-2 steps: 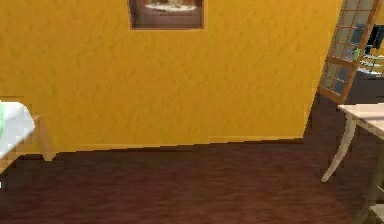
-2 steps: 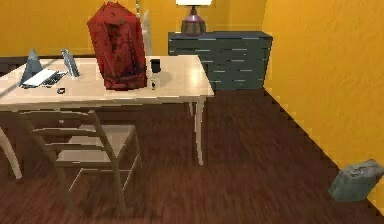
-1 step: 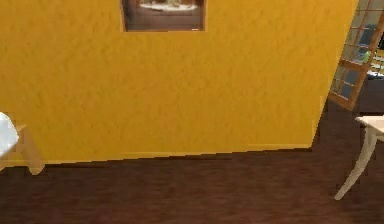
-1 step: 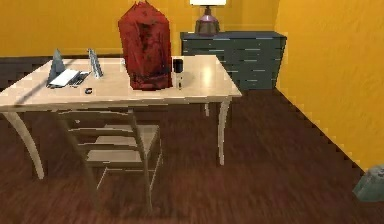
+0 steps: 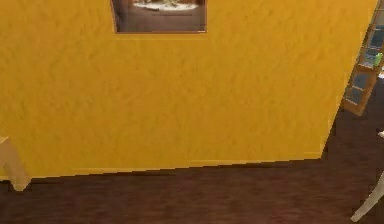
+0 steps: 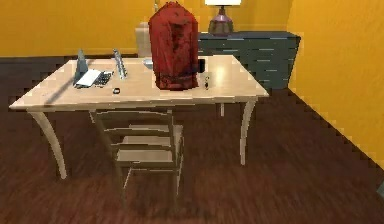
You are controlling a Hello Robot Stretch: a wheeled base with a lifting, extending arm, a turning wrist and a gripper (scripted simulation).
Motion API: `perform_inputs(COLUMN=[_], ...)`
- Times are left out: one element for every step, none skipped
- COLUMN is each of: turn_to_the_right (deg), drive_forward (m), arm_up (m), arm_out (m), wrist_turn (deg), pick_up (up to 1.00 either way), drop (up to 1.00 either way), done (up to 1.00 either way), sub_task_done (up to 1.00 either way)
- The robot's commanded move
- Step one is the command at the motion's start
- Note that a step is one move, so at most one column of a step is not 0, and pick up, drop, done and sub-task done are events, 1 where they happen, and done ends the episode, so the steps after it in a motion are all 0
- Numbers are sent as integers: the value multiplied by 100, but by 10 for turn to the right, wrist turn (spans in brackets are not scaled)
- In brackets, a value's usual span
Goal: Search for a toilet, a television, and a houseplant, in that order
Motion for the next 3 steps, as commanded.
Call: perform_inputs(turn_to_the_right=[240, 0, -30], drive_forward=[0, 70, 0], arm_up=[0, 0, 0], arm_out=[0, 0, 0], wrist_turn=[0, 0, 0], pick_up=[0, 0, 0], drop=[0, 0, 0], done=[0, 0, 0], sub_task_done=[0, 0, 0])
